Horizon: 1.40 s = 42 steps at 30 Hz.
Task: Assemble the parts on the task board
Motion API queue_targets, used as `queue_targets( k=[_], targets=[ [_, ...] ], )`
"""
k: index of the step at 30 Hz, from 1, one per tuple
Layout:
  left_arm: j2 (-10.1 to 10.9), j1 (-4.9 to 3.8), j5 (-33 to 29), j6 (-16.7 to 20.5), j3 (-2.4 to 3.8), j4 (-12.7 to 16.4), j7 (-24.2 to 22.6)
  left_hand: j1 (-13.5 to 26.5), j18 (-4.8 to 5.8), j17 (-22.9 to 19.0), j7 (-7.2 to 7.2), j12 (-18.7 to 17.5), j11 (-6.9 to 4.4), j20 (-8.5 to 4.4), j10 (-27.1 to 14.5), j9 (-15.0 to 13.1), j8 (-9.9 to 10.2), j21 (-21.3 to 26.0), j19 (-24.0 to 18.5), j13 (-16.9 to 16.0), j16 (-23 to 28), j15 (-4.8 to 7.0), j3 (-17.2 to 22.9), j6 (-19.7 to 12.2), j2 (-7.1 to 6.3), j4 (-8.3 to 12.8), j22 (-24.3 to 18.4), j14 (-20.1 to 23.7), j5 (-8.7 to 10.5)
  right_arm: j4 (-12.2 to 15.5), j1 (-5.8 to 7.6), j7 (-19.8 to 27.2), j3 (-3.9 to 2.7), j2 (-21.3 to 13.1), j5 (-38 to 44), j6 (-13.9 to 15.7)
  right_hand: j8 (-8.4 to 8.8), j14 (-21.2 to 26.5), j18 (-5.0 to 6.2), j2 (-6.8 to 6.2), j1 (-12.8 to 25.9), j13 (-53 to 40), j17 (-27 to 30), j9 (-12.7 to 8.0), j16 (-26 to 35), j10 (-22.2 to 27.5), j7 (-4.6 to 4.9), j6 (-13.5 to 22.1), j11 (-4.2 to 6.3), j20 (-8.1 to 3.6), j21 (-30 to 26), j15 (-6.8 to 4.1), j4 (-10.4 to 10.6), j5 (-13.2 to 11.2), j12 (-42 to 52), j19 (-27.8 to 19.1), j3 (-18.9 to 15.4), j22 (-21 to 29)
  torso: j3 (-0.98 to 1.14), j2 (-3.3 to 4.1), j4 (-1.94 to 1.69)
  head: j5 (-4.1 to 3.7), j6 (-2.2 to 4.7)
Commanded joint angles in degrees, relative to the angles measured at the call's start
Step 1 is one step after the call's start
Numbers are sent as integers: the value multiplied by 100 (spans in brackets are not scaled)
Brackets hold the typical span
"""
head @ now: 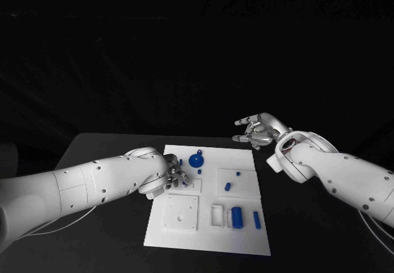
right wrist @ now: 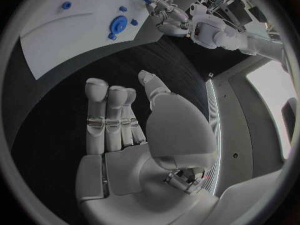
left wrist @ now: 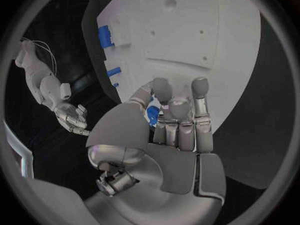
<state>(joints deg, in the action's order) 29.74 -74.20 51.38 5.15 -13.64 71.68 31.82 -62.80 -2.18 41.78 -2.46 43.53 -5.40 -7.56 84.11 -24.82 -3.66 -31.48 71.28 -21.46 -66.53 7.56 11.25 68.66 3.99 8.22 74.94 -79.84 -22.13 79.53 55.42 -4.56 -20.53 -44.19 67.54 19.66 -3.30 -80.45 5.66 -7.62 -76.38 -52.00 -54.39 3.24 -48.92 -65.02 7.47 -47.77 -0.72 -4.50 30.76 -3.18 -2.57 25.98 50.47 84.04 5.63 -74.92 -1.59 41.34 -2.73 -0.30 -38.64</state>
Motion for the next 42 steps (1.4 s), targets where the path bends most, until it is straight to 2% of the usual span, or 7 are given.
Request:
queue_targets(
  k=[1,18,24,32,42],
  targets=[
    [-9,17,87,-164,-5,22,46,-40,52,-5,601,16,-31,0,257,-4470,-16,35,30,-2,-23,-4,0,993,62,-37,96,-30,15,-3,-3,36,-5,8,-20,-74,14,33,64,7,72,7,7,-6,27,30,-7,2,-4,12,-30,-16,-31,25,-22,140,1,-344,-2,-1,-4,6,-5],
    [10,19,165,-274,-5,16,109,-28,33,26,606,36,-27,24,257,-4488,-20,50,36,-4,-51,-12,-14,1025,86,-51,102,-35,58,-22,-4,33,-5,20,-20,-104,13,31,61,14,81,11,5,-5,25,32,-7,-19,-3,10,-31,-17,-42,50,-18,146,7,-347,-4,-1,-4,7,-29],
    [27,19,185,-336,-5,16,139,-28,18,22,608,39,-22,45,257,-4485,-16,53,29,-1,-50,-20,-36,1043,103,-71,104,-28,137,-28,-4,32,-5,22,-20,-107,13,33,62,14,85,14,9,-5,30,33,-8,-21,-2,10,-43,-17,-51,60,-18,147,11,-346,-3,-3,-5,5,-38],
    [40,20,200,-400,-5,17,158,-38,3,30,613,46,-22,62,256,-4495,-19,49,28,-1,-60,-25,-63,1071,127,-86,106,-30,226,-37,-4,34,-5,30,-20,-113,12,34,62,14,86,15,11,-5,32,34,-8,-22,-2,10,-47,-17,-53,63,-18,148,12,-346,-3,-3,-2,1,-13],
    [45,20,203,-450,-5,15,164,-47,-10,40,614,50,-21,79,256,-4508,-17,48,20,-2,-67,-30,-91,1076,145,-98,105,-28,295,-44,-4,34,-5,36,-20,-122,12,34,62,14,86,15,11,-5,32,34,-8,-22,-2,10,-47,-17,-53,63,-18,148,12,-346,0,-3,0,9,-30]
  ],
)
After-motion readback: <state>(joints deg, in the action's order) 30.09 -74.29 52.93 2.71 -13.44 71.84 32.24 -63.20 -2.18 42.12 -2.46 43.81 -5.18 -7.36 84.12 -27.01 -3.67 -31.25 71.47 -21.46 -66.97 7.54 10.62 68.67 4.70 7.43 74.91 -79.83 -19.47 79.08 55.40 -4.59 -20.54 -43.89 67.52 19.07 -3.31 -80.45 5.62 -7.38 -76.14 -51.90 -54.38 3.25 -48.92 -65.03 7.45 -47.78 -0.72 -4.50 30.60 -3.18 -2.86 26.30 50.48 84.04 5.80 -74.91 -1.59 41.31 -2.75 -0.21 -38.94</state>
